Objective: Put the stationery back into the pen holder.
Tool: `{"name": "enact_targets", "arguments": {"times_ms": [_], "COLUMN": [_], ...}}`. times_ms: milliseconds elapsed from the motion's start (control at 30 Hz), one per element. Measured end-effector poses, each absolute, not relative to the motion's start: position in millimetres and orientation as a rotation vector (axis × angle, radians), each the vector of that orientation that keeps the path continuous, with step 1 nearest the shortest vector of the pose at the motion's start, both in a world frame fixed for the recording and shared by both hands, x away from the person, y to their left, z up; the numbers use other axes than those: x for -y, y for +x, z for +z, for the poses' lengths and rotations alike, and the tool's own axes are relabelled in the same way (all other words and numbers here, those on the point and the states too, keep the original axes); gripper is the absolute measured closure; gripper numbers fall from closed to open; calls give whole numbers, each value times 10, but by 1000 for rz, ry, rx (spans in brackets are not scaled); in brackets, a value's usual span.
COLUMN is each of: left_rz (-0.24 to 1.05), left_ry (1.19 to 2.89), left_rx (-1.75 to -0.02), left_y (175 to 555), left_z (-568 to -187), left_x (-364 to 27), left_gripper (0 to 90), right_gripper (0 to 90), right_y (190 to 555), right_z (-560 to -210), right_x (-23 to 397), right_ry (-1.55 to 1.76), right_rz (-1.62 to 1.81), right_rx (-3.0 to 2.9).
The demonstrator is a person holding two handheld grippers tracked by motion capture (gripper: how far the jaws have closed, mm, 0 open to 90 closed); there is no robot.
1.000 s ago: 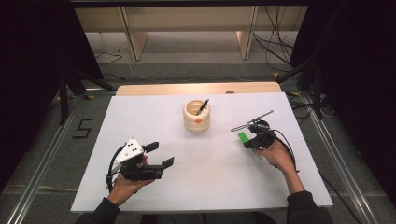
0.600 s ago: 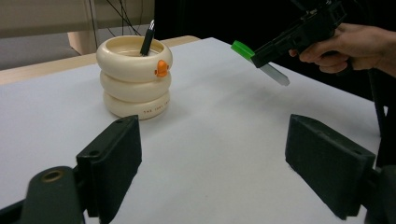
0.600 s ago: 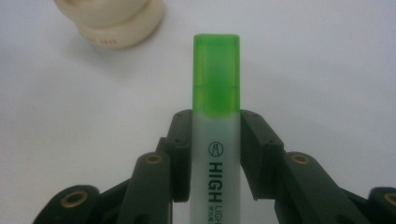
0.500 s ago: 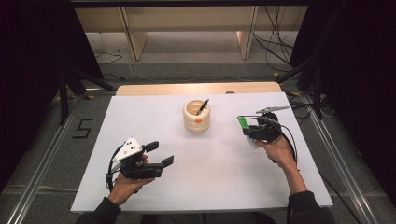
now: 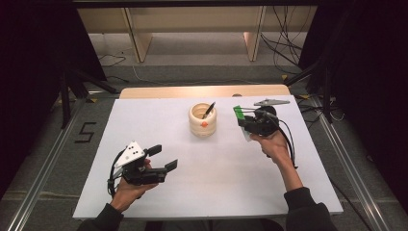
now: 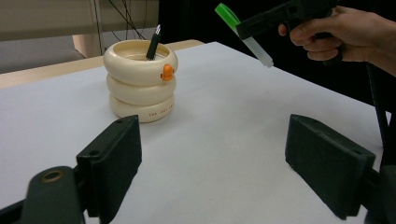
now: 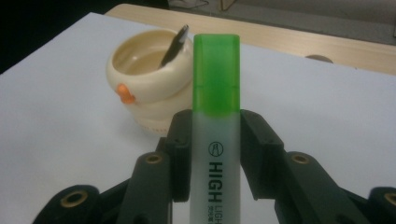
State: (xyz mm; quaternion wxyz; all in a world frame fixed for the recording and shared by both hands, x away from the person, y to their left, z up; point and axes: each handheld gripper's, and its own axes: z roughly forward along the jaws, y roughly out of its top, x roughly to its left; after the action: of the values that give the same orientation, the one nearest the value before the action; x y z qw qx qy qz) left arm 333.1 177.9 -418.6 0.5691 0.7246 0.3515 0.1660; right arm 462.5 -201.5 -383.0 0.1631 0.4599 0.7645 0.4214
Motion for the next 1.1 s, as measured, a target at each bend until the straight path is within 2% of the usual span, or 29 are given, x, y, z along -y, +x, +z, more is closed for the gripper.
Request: {"name": "enact_targets", "arguments": {"times_ms": [1100], "left_rz": [381], "left_ry": [1690], "left_rx": [-817], "left_y": [3314], "left_z": [-4161], "left_x": [-1787], "left_gripper": [180], "right_gripper": [671], "right_y": [5039], "right_z": [-3544], "right_x": [1222], "right_ry": [1279], "right_rz": [1362], "right_rx": [-2100]}}
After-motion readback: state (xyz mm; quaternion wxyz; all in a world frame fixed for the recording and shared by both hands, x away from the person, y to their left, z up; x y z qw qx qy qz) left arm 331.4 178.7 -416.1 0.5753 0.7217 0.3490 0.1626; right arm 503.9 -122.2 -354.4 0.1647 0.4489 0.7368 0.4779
